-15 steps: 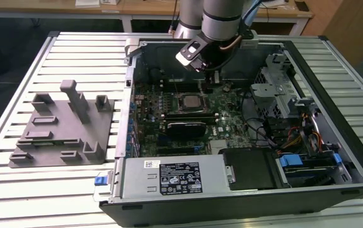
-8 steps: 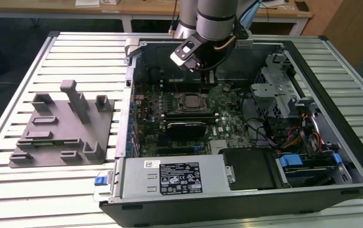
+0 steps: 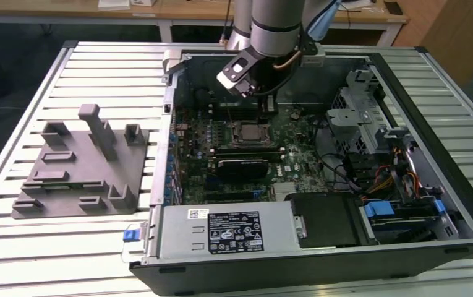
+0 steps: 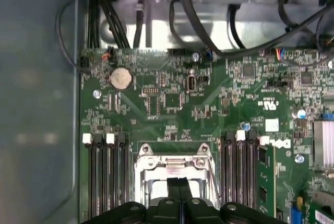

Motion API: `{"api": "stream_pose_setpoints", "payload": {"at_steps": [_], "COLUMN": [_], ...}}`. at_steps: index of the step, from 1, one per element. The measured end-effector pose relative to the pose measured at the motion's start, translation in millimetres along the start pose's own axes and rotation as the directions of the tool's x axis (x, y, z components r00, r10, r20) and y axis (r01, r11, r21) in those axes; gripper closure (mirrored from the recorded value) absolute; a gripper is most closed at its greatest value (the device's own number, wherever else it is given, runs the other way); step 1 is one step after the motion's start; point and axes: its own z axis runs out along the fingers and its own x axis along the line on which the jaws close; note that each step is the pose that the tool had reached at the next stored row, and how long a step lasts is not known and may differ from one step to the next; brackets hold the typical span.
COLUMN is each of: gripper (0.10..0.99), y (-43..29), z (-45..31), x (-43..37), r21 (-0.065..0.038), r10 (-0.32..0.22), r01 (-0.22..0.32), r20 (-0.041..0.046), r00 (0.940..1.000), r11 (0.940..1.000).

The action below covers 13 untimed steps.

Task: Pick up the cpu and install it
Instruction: 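Close the cpu cover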

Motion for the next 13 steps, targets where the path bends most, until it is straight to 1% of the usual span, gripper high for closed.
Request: {"api": "stream_pose_setpoints", "payload": {"at_steps": [5,10,13], "gripper": [0.980,0.980,0.980], "y": [-7.5,-16.2,-20.3], "z": [3.5,5.5,6.8], "x": [-0.1,-0.3,-0.4], "r21": [0.000,0.000,0.000], "r10": [0.005,0.011,0.014], "r01": [-0.005,-0.011,-0.014], "r20": [0.0001,0.0002,0.0004], "r00": [1.0000,0.9999,0.9999], "r11": [1.0000,0.9999,0.9999]}}
